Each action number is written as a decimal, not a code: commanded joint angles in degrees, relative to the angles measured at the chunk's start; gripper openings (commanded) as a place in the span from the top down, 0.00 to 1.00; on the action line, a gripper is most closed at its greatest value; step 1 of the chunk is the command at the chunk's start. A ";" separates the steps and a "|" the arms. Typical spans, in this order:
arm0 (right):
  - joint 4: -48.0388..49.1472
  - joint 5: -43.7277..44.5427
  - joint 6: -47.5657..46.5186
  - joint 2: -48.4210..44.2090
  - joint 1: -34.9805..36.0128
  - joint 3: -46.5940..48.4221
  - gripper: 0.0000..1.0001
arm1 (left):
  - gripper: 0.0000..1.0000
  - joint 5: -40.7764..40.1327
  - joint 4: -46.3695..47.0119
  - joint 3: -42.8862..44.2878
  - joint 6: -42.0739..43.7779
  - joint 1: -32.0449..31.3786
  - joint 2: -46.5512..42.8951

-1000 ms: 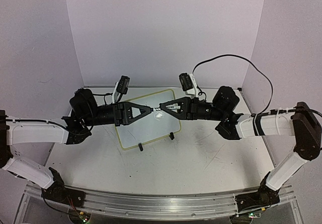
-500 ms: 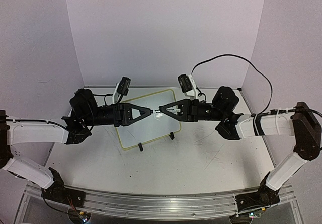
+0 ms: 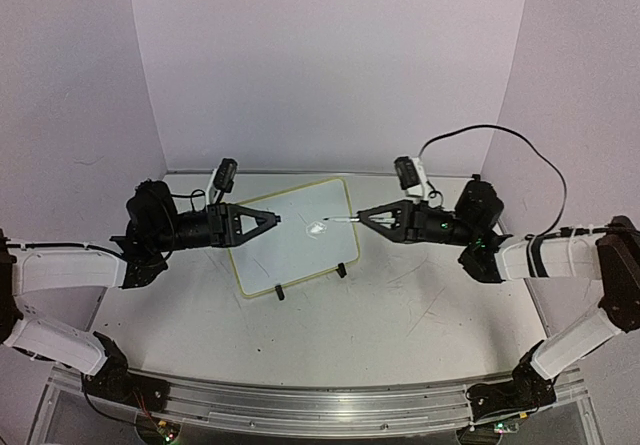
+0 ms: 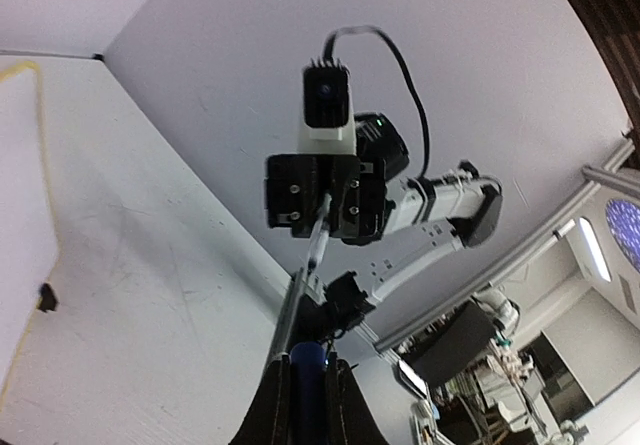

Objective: Write a sentence on the whiteboard
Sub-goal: Open the whiteboard marker from the pen cap, then place the pen cap at the center of the board.

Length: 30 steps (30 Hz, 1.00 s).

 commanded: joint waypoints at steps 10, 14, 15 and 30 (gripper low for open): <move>-41.38 17.24 -26.07 -25.95 -16.02 -0.42 1.00 | 1.00 -34.43 -50.06 0.42 11.15 10.52 -26.51; -43.14 16.92 -28.04 -21.96 -16.01 2.65 1.00 | 1.00 -54.01 -71.17 -0.19 -0.40 10.51 -26.92; -42.74 16.71 -27.81 -20.95 -15.92 2.84 1.00 | 1.00 -55.41 -71.44 -0.44 -1.28 10.50 -25.22; -38.64 14.48 -26.04 -19.52 -15.59 1.37 1.00 | 1.00 -42.16 -51.77 -5.82 2.49 16.84 -1.41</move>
